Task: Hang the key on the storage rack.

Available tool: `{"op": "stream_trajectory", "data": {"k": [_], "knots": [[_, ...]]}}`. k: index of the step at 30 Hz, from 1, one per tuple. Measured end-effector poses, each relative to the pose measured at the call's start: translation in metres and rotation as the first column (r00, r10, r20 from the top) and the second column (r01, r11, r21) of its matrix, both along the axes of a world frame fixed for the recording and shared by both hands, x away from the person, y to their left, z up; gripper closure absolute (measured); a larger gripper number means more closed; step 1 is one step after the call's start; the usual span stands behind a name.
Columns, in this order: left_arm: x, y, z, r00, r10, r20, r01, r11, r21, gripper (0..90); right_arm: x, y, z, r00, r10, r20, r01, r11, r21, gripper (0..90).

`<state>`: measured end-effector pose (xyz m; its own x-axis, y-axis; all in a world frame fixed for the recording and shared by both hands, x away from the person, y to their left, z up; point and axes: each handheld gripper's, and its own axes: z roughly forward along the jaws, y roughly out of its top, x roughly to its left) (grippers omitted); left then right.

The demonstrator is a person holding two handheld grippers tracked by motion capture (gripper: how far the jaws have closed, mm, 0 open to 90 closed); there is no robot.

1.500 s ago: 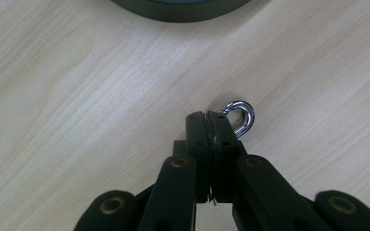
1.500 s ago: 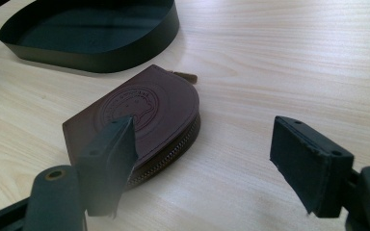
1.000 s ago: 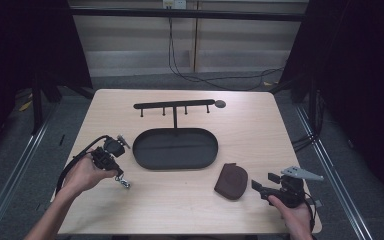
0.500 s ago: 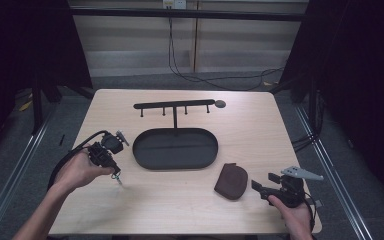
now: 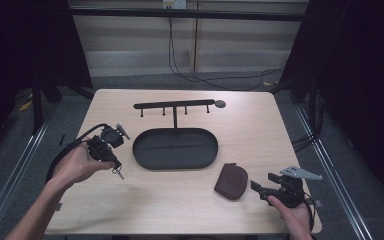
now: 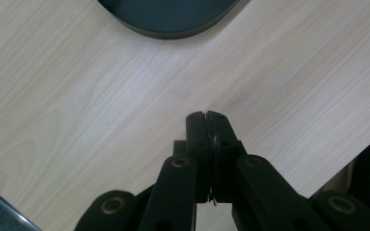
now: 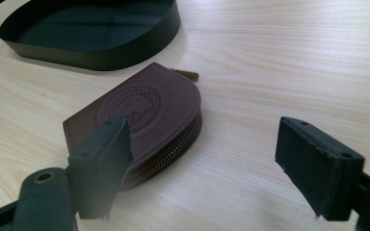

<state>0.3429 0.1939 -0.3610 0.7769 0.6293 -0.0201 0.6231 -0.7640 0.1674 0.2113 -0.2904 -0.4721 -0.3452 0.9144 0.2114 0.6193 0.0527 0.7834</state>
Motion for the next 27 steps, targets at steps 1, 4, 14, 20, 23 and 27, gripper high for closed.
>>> {"op": "stream_trajectory", "data": {"k": [1,4,14,20,23,27], "knots": [[0.0,-0.001,0.001,1.0,-0.005,0.0,0.005,1.0,0.002,89.5,0.0,0.0,0.0,1.0,0.003,0.0,-0.003,1.0,-0.001,19.4],[0.0,-0.003,0.006,0.9999,-0.015,0.003,0.015,0.9999,-0.003,89.5,0.0,0.001,0.0,1.0,0.01,0.002,-0.01,1.0,0.0,18.9],[0.004,-0.003,0.021,0.9993,-0.036,-0.006,0.036,0.9986,-0.039,89.5,0.0,0.0,0.001,1.0,0.006,-0.001,-0.006,1.0,0.002,18.9],[0.004,-0.007,0.025,0.9986,-0.051,-0.012,0.051,0.9981,-0.034,89.5,0.0,0.0,0.0,1.0,0.008,-0.005,-0.008,1.0,0.007,19.0],[0.005,-0.01,0.03,0.998,-0.063,-0.006,0.063,0.9975,-0.033,89.4,0.0,0.0,0.0,1.0,0.007,-0.004,-0.007,1.0,0.007,19.0],[0.006,-0.014,0.037,0.9969,-0.079,-0.003,0.079,0.996,-0.042,89.4,0.0,0.0,0.0,1.0,0.007,-0.005,-0.007,1.0,0.007,19.1]]}}
